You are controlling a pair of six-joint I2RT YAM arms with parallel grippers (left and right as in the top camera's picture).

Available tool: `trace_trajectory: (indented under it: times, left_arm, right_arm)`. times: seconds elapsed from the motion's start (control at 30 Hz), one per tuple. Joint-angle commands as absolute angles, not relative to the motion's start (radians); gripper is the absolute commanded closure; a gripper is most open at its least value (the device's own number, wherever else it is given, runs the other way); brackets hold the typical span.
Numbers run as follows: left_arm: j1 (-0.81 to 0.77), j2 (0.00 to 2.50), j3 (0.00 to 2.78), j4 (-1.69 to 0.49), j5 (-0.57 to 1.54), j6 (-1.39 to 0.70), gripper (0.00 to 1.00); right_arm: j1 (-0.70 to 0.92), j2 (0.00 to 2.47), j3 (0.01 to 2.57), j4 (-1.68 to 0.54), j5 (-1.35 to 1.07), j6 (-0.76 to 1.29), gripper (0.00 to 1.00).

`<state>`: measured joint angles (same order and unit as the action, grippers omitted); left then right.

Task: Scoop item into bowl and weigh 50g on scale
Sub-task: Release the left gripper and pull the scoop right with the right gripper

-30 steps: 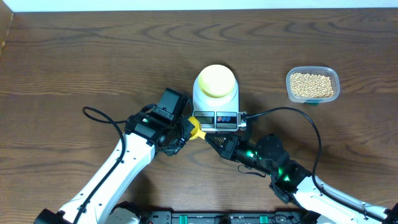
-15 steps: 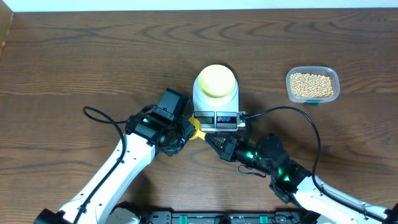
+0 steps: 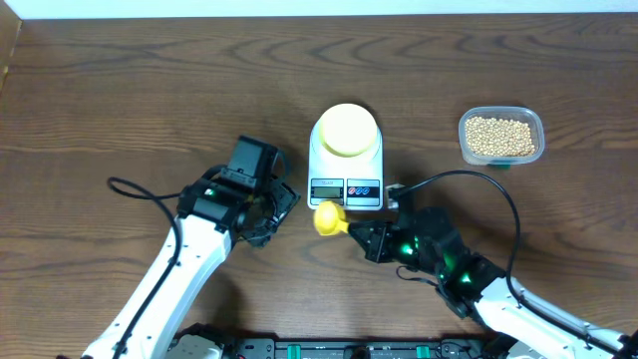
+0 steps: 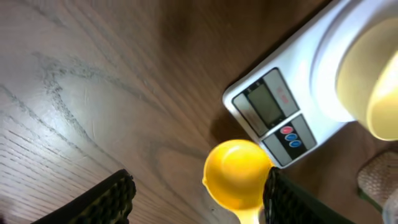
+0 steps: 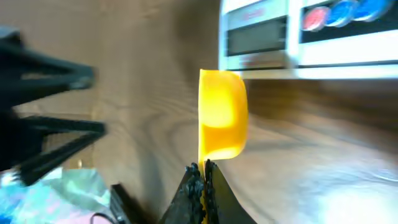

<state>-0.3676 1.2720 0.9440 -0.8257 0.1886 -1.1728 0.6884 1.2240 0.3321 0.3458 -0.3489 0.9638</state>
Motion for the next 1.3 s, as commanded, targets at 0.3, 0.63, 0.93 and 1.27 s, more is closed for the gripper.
trace_trajectory:
  times: [0.3,0.63,0.93,1.27]
  left_arm:
    - [-0.356,1.229,0.951,-0.840,0.119,-1.092,0.31]
    - [-0.356,1.229,0.951,-0.902,0.093,-1.092,0.31]
    - [-0.356,1.229,0.951,-0.908,0.094,-1.092,0.31]
    - [-0.356,1.229,0.951,-0.908,0.093,-1.093,0.31]
  right_arm:
    - [0.387,1.221,0.339,0.303,-0.944,0.767,0.99]
    - [0.319,1.031,0.339,0.247,-0.911,0.728,0.99]
    - [0.236,0.669,0.339,0.022,-0.874,0.728,0.99]
    - [0.048,0.554,0.339,0.033,-1.152,0.728,0.99]
